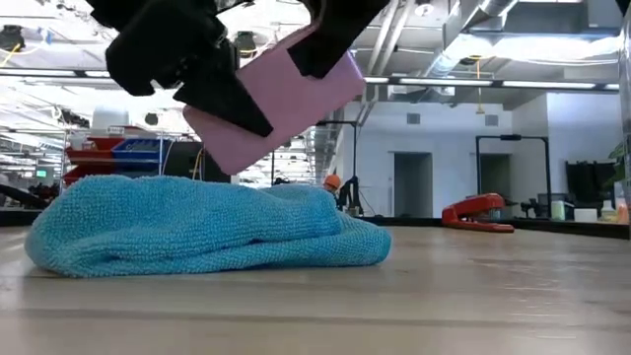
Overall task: Apply microfiber cloth
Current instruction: Spray the back of the cellphone with the spray cleaning bottle
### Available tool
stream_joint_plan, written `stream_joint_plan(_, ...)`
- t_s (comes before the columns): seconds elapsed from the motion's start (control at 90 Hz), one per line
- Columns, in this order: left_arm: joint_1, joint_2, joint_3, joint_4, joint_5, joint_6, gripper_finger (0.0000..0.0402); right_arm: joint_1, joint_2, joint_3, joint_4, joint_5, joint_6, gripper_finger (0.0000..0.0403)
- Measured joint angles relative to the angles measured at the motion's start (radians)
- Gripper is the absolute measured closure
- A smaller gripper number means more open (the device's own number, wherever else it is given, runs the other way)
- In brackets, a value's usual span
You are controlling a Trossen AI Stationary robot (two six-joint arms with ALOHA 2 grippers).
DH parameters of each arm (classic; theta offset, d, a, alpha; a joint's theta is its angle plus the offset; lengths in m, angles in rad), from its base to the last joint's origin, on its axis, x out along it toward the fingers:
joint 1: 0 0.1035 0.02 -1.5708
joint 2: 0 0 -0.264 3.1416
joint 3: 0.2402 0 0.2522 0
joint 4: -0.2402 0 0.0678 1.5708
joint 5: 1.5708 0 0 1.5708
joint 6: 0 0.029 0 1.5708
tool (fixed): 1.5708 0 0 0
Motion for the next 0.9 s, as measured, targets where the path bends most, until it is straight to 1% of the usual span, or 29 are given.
stream_joint_plan(0.111,-0.009,0.000,-0.036,0.016,0.005,-0.057,0.0398,0.014,-0.041,0.001,-0.088,0.008,0.075,0.0255)
stream_joint_plan(0.2,-0.027,-0.002,-0.058,0.046,-0.005,-0.085,0.0399,0.042,-0.075,0.003,-0.129,-0.033,0.129,0.0227)
stream_joint_plan(0.267,-0.038,-0.002,-0.067,0.075,-0.023,-0.080,0.0399,0.070,-0.103,0.002,-0.144,-0.054,0.173,0.0213)
stream_joint_plan(0.367,-0.050,-0.003,-0.067,0.088,-0.029,-0.071,0.0398,0.126,-0.167,0.002,-0.161,-0.081,0.239,0.0205)
stream_joint_plan(0.533,-0.055,-0.003,-0.067,0.092,-0.032,-0.053,0.0395,0.215,-0.277,0.003,-0.179,-0.204,0.275,0.0203)
stream_joint_plan(0.589,-0.055,-0.003,-0.067,0.096,-0.035,-0.053,0.0395,0.244,-0.316,0.002,-0.180,-0.219,0.300,0.0202)
stream_joint_plan(0.7,-0.055,-0.003,-0.067,0.109,-0.042,-0.045,0.0395,0.283,-0.382,0.003,-0.183,-0.242,0.441,0.0202)
stream_joint_plan(0.789,-0.055,-0.003,-0.067,0.118,-0.042,-0.041,0.0394,0.325,-0.406,0.003,-0.183,-0.273,0.543,0.0194)
stream_joint_plan(0.9,-0.055,-0.003,-0.067,0.123,-0.041,-0.040,0.0394,0.407,-0.410,0.002,-0.183,-0.283,0.602,0.0174)
